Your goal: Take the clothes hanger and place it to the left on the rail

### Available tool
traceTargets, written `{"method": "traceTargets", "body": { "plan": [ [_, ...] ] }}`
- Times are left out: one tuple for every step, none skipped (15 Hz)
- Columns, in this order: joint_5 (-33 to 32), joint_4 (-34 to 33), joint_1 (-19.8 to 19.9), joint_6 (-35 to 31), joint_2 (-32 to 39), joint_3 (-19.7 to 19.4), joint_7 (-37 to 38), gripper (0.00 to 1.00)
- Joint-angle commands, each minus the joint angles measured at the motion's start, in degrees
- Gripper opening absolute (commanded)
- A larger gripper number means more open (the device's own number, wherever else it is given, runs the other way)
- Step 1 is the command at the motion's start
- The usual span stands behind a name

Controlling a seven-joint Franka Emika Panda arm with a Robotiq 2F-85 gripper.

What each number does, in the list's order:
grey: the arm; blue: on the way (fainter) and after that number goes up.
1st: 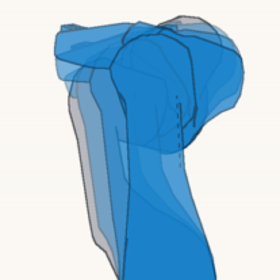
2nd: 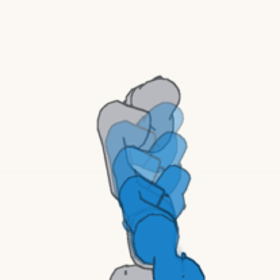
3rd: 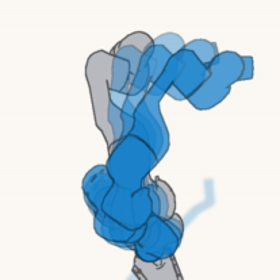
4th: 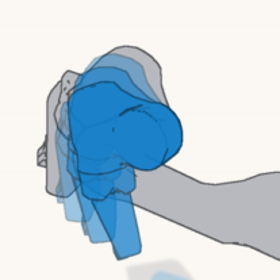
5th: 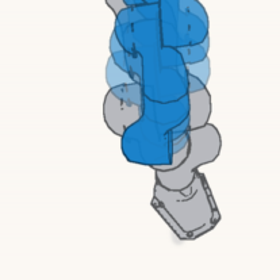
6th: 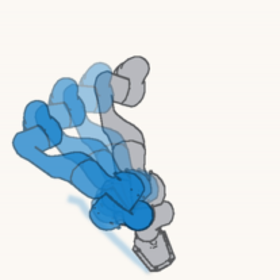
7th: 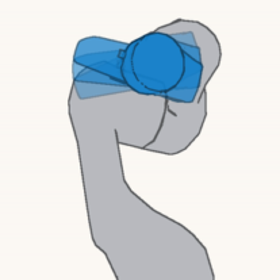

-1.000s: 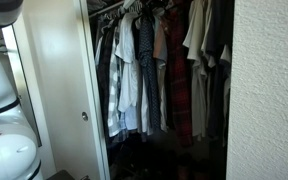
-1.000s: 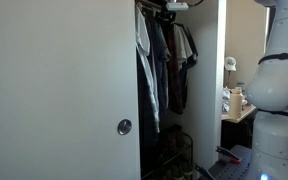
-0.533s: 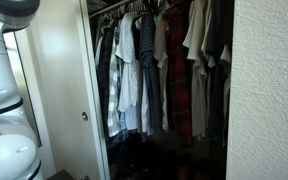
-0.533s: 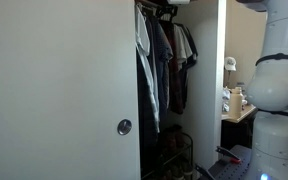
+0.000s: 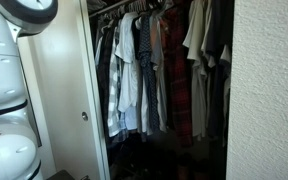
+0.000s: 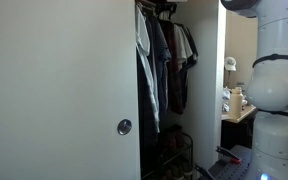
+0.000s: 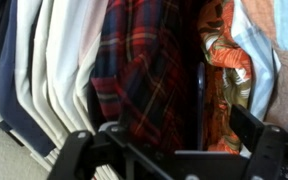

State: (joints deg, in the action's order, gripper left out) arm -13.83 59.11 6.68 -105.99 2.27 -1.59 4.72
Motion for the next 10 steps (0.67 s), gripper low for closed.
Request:
{"method": "traceTargets", "body": {
  "plan": [
    [0.94, -3.58, 0.64, 1.82, 2.99, -0.36, -0.49, 1.0],
    [1.2, -3.6, 0.86, 1.6, 3.49, -0.34, -0.57, 1.0],
    [1.3, -3.53, 1.01, 1.35, 3.89, -0.3, -0.55, 1.0],
    [1.46, -3.54, 1.16, 1.07, 4.36, -0.25, -0.57, 1.0],
    [1.73, -3.55, 1.33, 0.75, 4.81, -0.2, -0.53, 1.0],
    [1.91, -3.77, 1.41, 0.84, 5.35, -0.13, -0.5, 1.0],
    [2.06, -3.94, 1.39, 0.8, 5.74, -0.03, -0.38, 1.0],
    [2.3, -4.33, 1.36, 0.62, 6.32, 0.05, -0.32, 1.0],
    [2.45, -4.7, 1.24, 0.75, 6.77, 0.16, -0.3, 1.0],
    [2.49, -5.09, 1.07, 0.75, 7.24, 0.26, -0.25, 1.0]
  ]
}}
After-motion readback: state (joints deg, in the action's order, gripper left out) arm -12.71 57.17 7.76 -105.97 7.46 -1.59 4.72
